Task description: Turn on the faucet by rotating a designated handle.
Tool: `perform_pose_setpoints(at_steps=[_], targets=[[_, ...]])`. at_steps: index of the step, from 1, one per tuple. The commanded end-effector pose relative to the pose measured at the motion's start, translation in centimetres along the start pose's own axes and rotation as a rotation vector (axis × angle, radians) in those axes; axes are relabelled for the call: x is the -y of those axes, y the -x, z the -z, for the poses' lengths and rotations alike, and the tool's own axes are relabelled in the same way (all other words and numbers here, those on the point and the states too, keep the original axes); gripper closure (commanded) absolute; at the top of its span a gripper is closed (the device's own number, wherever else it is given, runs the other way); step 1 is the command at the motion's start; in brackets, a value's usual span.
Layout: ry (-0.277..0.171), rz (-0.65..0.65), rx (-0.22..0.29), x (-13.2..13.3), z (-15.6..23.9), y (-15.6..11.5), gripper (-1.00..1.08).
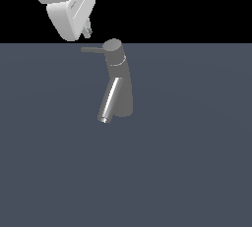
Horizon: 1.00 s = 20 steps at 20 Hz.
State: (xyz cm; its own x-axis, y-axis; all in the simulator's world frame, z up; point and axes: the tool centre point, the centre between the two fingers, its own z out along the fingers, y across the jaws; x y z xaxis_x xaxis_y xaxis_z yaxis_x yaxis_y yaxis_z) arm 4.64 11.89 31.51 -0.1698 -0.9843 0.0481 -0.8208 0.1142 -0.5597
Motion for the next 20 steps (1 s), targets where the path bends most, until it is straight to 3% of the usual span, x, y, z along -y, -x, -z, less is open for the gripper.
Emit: perform_pose_setpoints(at_steps=[1,11,20], targets=[[0.002,-0.052,-0.002,-0.3,-1.3,-0.3,1.08],[0.004,-0.087,-0.007,-0.5,-2.4,-0.8,1.08],[0.004,-0.087,-0.007,-3.9,-2.4,-0.2,1.08]])
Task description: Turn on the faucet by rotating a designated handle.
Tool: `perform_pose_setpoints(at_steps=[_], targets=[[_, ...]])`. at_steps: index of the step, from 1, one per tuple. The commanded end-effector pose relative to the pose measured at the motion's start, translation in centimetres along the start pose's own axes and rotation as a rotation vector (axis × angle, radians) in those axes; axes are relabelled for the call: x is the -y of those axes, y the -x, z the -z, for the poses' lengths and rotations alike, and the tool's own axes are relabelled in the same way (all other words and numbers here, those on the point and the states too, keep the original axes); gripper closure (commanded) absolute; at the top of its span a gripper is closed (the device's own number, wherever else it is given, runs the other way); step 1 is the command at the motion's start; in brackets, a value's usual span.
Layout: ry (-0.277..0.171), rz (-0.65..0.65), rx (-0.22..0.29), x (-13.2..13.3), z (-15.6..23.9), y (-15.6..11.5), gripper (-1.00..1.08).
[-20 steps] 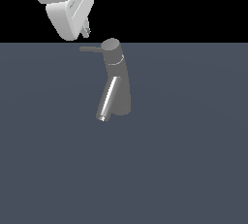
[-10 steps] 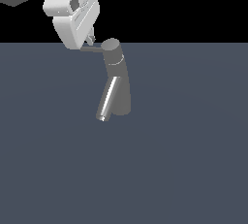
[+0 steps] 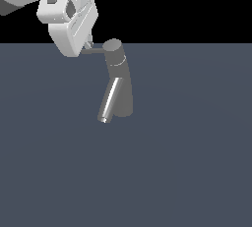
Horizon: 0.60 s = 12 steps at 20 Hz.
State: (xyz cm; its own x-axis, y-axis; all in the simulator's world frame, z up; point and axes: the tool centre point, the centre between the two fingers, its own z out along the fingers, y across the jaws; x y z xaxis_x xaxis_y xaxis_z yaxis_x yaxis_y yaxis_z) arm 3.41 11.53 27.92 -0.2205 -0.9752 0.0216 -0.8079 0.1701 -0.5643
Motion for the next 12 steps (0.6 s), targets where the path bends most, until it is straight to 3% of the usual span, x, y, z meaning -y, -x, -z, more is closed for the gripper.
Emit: perform_pose_setpoints(at_steps=[1,9,12], targets=[[0.007,-0.030,0.000,-1.4,-0.1,0.2,1.08],[0.007,-0.031,0.000,-4.6,-0.1,0.6,1.08],[0.001,-0.028,0.003,-4.2,0.0,0.6,1.08]])
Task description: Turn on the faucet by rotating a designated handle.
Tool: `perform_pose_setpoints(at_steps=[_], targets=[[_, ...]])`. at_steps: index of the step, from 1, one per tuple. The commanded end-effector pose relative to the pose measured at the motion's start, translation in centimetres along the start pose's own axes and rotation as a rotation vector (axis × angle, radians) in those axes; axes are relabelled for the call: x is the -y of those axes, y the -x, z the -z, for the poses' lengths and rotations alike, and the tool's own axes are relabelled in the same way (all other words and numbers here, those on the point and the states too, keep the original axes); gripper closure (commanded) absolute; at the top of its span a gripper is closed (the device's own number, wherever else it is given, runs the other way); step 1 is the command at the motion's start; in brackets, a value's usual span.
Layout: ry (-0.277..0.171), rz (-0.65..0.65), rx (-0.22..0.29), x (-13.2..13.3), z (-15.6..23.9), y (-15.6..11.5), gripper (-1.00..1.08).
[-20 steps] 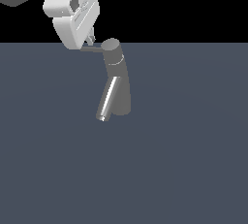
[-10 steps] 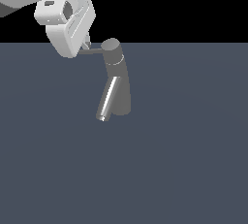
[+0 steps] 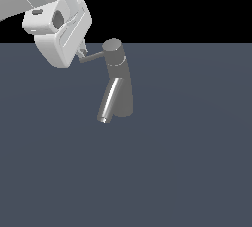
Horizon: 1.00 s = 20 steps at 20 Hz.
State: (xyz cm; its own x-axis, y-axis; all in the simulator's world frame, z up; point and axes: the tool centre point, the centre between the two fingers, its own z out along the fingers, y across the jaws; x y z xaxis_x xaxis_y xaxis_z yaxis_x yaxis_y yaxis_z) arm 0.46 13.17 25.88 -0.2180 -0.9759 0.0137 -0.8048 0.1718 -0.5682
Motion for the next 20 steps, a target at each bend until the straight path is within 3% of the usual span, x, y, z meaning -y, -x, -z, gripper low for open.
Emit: perform_pose_setpoints(at_steps=[1,20], targets=[[0.006,-0.025,-0.005,-0.7,-0.2,-0.6,1.08],[0.011,-0.028,-0.008,-6.3,-0.1,-4.8,1.08]])
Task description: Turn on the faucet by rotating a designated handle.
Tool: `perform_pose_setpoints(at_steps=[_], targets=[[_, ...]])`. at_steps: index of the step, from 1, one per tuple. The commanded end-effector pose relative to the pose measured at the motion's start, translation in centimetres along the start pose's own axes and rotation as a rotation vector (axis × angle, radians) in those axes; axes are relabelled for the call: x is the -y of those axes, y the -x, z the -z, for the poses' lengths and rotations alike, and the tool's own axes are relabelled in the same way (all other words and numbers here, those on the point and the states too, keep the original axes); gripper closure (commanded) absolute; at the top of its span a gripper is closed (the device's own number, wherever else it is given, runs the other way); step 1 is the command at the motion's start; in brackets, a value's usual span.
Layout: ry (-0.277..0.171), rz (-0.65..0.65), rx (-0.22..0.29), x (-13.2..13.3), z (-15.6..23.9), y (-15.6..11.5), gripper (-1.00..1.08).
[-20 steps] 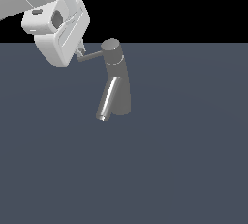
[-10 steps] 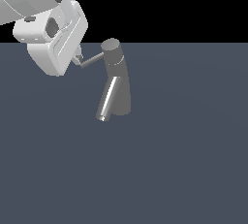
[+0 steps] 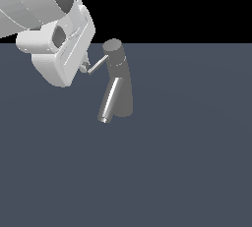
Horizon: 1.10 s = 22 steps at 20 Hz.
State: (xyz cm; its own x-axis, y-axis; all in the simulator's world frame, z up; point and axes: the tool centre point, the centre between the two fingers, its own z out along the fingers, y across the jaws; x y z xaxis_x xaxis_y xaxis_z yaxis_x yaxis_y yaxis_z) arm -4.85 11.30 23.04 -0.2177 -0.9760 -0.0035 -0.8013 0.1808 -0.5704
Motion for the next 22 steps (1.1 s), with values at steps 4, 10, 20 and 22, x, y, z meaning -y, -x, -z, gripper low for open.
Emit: perform_pose_setpoints(at_steps=[4,10,20,22], targets=[[0.010,-0.009,-0.010,-0.5,-0.3,-1.5,1.08],[0.011,-0.012,-0.014,-0.8,-0.3,-4.1,1.08],[0.013,-0.018,-0.021,-1.5,-0.3,-8.4,1.08],[0.013,-0.019,-0.022,-1.6,-0.2,-9.2,1.08]])
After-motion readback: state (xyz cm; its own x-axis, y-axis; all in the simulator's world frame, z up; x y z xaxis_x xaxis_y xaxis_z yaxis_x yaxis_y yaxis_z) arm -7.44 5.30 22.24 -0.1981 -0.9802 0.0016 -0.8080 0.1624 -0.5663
